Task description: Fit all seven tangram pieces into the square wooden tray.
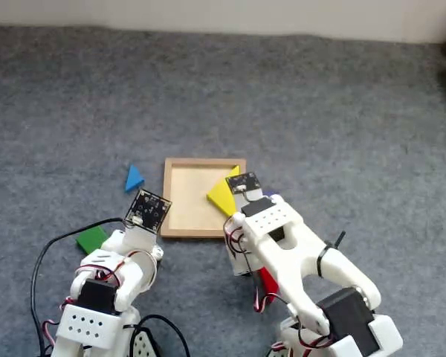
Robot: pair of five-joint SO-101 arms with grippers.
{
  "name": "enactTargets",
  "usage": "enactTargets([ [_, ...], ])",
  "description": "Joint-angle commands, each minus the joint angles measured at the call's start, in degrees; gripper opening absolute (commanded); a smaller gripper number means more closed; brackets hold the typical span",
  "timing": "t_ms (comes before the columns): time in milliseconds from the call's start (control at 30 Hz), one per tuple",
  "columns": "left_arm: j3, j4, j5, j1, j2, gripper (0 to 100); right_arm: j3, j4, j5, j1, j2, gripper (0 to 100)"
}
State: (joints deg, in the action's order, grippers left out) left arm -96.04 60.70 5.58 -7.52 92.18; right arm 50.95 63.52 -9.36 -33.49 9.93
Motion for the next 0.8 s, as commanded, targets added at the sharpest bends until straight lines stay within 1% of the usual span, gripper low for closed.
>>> enactTargets([
  [0,-1.63,0.00,0.44,0.22,0.48,1,0.31,-0.48,-0.35,1.01,-0.13,31.7],
  [67,-1.63,0.00,0.44,0.22,0.48,1,0.13,-0.48,-0.26,1.01,-0.13,26.8],
  [133,-1.63,0.00,0.44,0.22,0.48,1,0.13,-0.48,-0.26,1.01,-0.13,24.1],
  [400,-1.63,0.00,0.44,0.22,0.48,1,0.31,-0.22,-0.26,1.01,0.04,23.4],
  [467,-1.63,0.00,0.44,0.22,0.48,1,-0.04,-0.04,-0.26,0.92,0.57,20.7],
  [600,-1.63,0.00,0.44,0.22,0.48,1,0.04,-0.04,-0.26,0.66,7.16,11.1],
  [700,-1.63,0.00,0.44,0.22,0.48,1,0.48,0.13,-0.26,0.66,12.35,10.1],
  [767,-1.63,0.00,0.44,0.22,0.48,1,0.40,2.07,-0.09,0.75,14.02,10.1],
])
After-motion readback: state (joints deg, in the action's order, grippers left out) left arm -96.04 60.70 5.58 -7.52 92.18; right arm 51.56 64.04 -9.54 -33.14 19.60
